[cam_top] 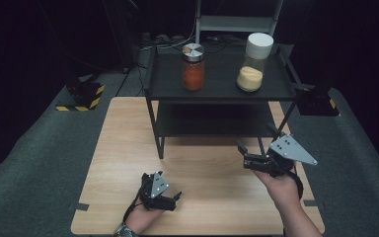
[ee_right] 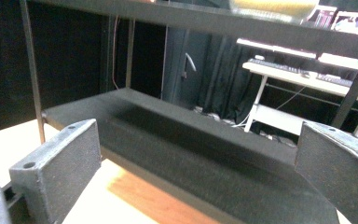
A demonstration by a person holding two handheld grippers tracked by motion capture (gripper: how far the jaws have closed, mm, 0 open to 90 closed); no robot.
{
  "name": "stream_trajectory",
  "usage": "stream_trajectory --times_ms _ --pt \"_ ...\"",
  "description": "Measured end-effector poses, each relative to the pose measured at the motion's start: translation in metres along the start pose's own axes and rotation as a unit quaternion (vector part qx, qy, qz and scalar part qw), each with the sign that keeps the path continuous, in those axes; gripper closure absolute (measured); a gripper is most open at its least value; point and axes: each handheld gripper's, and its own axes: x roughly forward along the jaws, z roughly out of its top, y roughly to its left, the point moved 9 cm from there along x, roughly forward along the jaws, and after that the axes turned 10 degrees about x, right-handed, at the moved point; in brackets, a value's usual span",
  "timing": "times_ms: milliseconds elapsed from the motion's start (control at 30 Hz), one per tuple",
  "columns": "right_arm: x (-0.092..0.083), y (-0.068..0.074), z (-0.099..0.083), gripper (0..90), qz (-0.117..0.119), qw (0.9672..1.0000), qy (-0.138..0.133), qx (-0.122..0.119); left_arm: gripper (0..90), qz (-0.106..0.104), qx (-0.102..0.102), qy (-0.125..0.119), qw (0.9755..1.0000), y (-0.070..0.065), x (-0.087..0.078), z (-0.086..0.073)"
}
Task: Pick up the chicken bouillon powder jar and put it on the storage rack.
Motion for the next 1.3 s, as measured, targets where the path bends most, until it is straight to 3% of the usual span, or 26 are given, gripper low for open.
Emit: stream_trajectory --times_ms 367,667,1300 --pt "-0.003 0.001 -0.031 0.0 0.002 0.9997 0.023 -0.011 0.9 0.0 0.0 -0.002 1.0 0.0 0.0 0.0" --pt "-0.003 -0.002 -0.063 0.0 -0.002 0.9986 0.053 -0.004 0.9 0.002 0.002 -0.003 1.0 -0.001 -0.001 0.0" --pt "0.0 -0.008 -0.132 0.0 -0.023 0.9925 0.12 0.006 0.9 -0.002 0.0 -0.004 1.0 0.0 -0.001 -0.001"
